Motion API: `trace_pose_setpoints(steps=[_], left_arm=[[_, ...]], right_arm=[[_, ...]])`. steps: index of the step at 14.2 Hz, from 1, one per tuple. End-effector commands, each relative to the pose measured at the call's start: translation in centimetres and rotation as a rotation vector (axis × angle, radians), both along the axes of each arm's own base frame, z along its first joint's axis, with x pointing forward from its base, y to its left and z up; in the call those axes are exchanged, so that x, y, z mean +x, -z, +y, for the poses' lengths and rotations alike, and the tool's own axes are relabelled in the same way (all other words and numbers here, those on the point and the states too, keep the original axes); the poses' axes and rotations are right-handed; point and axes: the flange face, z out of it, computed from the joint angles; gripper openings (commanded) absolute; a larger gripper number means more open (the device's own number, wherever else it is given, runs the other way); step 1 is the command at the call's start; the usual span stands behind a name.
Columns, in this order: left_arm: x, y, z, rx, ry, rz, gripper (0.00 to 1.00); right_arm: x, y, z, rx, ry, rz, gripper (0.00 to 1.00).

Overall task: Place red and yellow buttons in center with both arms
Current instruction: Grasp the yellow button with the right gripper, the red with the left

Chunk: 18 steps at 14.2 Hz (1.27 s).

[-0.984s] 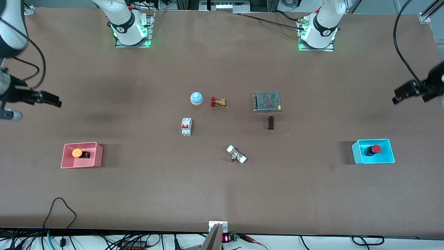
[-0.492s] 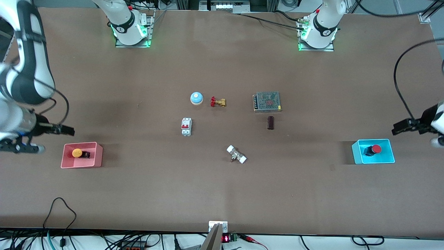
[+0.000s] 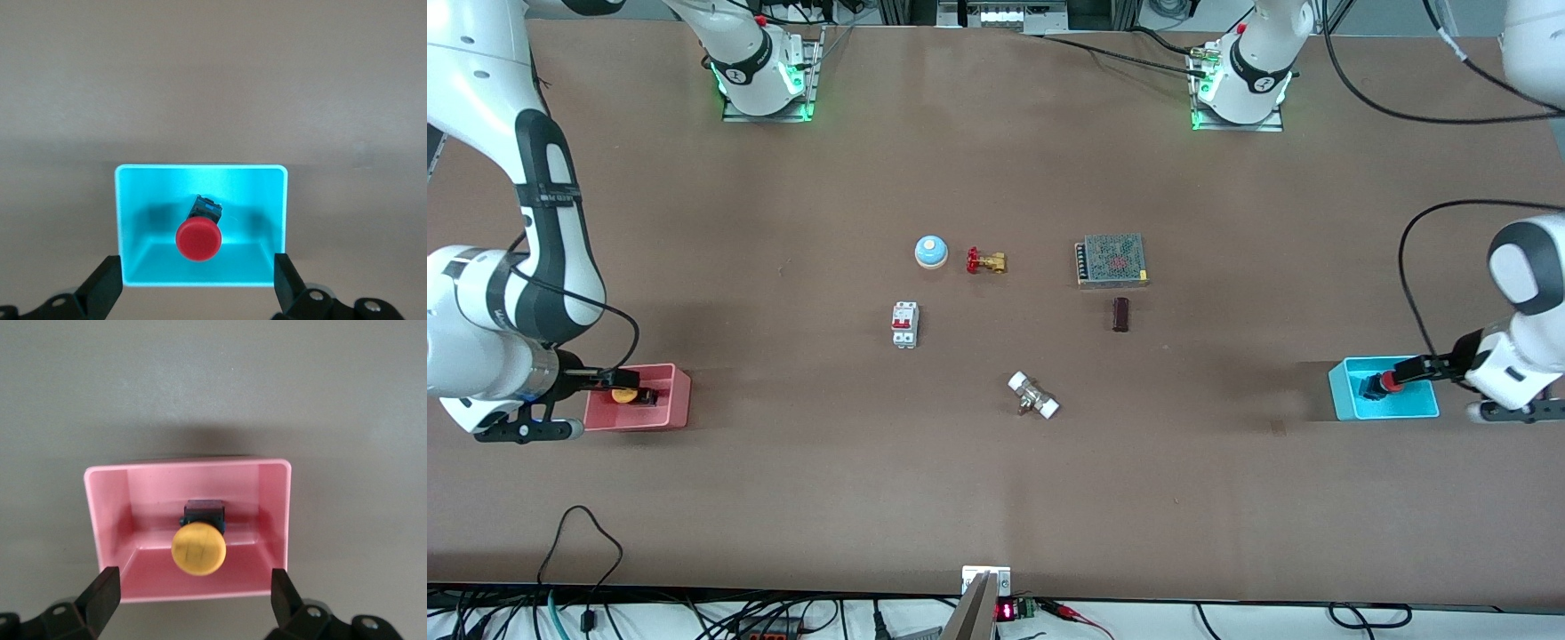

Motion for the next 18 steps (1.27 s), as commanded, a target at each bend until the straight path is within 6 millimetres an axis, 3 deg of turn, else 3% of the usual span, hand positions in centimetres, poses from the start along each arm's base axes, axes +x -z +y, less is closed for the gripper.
trace_pose_setpoints(steps=[1, 6, 13, 16, 18], left_arm=[[0.1, 2.5, 1.0, 0.0, 0.009, 0.012, 1.0], [-1.0, 5.5, 0.8, -0.01, 0.016, 0.049, 0.99], [-1.0, 5.7, 0.9, 0.008, 0.031, 0.057, 0.47], [-0.8, 4.9, 1.0, 0.019, 0.034, 0.049, 0.29], [-0.6, 3.2, 1.1, 0.026, 0.032, 0.028, 0.21]], right_arm=[[0.7, 2.0, -0.2, -0.006, -0.029, -0.006, 1.0], [0.6, 4.6, -0.4, -0.014, -0.05, 0.016, 1.0], [0.5, 5.7, -0.2, -0.013, -0.065, 0.031, 1.0], [0.5, 5.7, -0.2, -0.013, -0.064, 0.031, 0.87], [0.4, 5.9, -0.2, -0.013, -0.064, 0.034, 0.85]])
